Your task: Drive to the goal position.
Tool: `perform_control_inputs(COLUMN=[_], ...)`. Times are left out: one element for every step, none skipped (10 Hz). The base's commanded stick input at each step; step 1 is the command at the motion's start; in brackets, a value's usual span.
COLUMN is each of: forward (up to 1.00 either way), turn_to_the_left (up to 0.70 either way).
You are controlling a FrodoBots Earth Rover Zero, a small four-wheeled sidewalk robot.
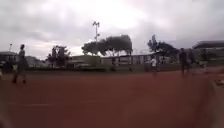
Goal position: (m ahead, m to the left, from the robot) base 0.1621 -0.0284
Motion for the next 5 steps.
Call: perform_control_inputs(forward=[0.70, 0.70, 0.70, 0.70, 0.70], turn_to_the_left=[0.00, 0.00, 0.00, 0.00, 0.00])
